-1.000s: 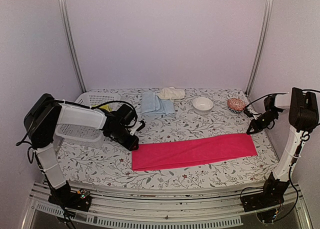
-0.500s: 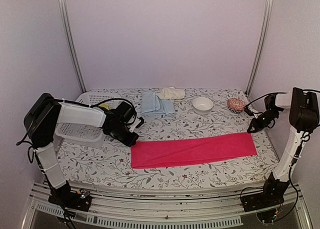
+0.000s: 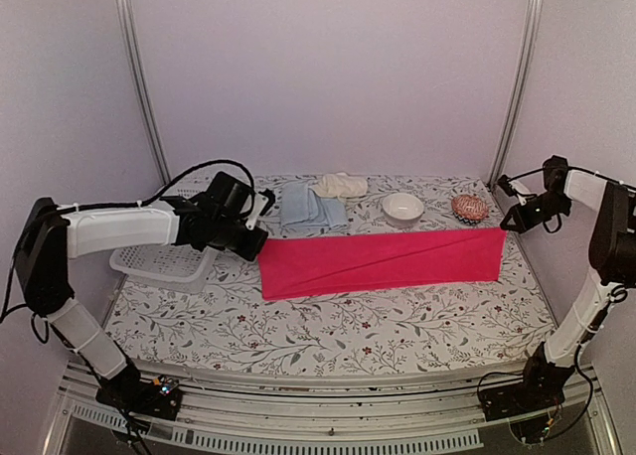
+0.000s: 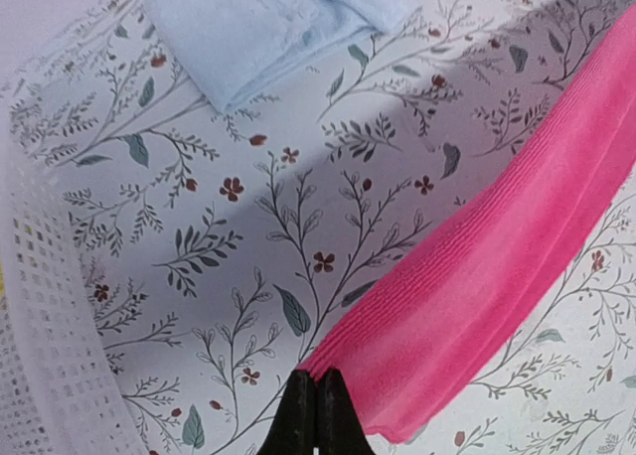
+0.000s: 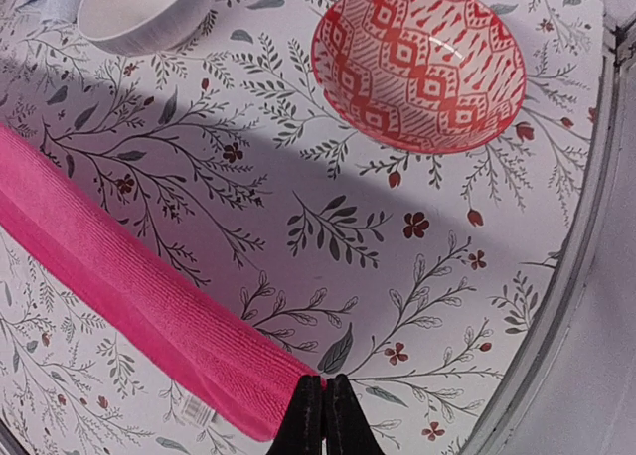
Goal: Roll the towels
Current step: Flatten out the towel at the center of the board.
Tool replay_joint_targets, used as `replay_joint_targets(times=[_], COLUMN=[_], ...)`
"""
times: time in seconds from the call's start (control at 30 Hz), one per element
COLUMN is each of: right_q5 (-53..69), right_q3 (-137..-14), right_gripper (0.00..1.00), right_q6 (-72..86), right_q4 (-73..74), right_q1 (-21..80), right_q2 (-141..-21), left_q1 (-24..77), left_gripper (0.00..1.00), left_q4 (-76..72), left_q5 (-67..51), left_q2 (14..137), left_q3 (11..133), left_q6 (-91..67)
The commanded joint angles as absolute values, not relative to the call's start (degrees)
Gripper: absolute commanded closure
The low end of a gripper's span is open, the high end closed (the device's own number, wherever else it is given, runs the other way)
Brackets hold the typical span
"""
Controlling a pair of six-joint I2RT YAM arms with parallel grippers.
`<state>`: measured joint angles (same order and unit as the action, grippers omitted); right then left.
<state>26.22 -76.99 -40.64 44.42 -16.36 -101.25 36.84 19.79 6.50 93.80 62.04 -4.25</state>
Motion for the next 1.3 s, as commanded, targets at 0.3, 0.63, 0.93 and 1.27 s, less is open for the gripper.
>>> replay_joint_targets(times=[0.3,0.63,0.93,1.27], right_q5=[29.65,29.22,17.62,20.28], right_q3=[-77.9,-67.41,-54.29,-67.76], right_gripper=[0.98,0.98,0.98,0.98], right_q6=[-39.38,-41.29,-45.47,-36.74], right_q4=[45.75,50.56,48.38,32.23], right_q1=[-17.6,-17.64,-17.66,-17.41], right_q2=[-83.59,-64.67,-56.58,-98.28], left_q1=[37.81,48.93,55.04,38.06], left_gripper=[1.0,1.0,1.0,0.91], left_q4=[16.02,17.78,17.95,13.93], left_q5=[8.58,11.16,12.24,9.17], left_q2=[76.2,61.36,59.8,102.11], left_q3=[58.89,51.06,43.19,65.58], left_q6=[-3.08,-6.36,-14.58,-12.91])
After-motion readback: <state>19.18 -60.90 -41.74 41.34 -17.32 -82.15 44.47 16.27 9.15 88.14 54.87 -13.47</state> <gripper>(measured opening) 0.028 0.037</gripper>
